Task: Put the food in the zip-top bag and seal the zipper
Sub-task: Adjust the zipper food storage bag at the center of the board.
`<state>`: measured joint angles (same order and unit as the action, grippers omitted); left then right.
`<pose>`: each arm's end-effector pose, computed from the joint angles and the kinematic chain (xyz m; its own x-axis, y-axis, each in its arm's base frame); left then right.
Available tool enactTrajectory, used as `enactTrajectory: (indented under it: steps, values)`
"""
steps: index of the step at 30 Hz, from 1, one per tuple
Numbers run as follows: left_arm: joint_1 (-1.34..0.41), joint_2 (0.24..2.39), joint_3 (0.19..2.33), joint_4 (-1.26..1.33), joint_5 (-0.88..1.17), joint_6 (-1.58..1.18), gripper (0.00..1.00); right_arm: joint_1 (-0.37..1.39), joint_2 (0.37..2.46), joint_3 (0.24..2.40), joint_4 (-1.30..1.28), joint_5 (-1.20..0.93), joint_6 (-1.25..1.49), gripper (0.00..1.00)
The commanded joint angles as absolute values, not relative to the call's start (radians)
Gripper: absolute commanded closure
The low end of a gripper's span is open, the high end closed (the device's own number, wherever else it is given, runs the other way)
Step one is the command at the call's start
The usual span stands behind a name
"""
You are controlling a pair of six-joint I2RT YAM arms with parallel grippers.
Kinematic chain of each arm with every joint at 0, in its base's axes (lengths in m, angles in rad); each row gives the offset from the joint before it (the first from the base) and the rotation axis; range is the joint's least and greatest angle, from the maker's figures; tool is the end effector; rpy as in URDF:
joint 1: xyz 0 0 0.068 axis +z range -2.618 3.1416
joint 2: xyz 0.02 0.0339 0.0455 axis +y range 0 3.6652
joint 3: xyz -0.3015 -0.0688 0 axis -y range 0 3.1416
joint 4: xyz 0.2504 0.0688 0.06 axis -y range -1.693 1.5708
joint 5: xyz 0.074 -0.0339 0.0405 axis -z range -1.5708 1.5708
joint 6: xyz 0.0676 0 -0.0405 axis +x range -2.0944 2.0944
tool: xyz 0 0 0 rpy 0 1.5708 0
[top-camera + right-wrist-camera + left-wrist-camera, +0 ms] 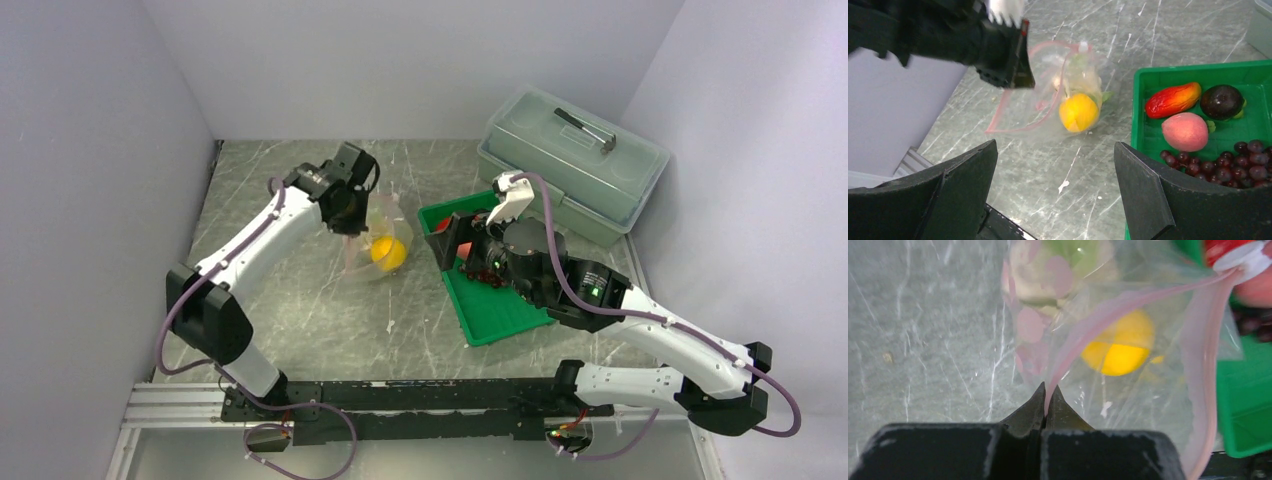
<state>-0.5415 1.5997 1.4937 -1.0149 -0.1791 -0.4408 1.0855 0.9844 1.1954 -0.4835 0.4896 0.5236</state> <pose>0.3020 -0.1676 0.3215 -0.8860 0.0430 -0.4617 0.0694 0.9968 -0.0405 0.1280 0.1746 0.4398 -0.3934 0.2000 -0.8974 -0.4303 0.8225 0.3719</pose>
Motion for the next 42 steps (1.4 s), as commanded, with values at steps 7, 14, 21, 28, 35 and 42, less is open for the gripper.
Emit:
enactTrajectory:
  steps: [7,14,21,28,35,42]
  values:
    - [-0.540,1.474,1.999,-1.125,-0.225,-0.377,1.00,1.089,0.955,1.206,-0.483,0.506,0.529,0.10]
    - [-0.538,1.421,1.746,-1.056,-0.249,-0.402,1.00,1.089,0.980,1.198,-0.464,0.494,0.530,0.10]
    - [-0.536,1.466,1.320,-0.849,-0.184,-0.519,1.00,1.089,0.992,1.187,-0.455,0.479,0.543,0.10]
    - [-0.535,1.452,1.516,-0.910,-0.217,-0.470,1.00,1.089,0.975,1.190,-0.469,0.484,0.546,0.10]
    - [-0.535,1.468,1.923,-1.080,-0.284,-0.377,1.00,1.089,0.968,1.185,-0.465,0.482,0.549,0.10]
    - [-0.529,1.428,1.709,-1.020,-0.337,-0.387,1.00,1.089,0.975,1.183,-0.463,0.479,0.549,0.10]
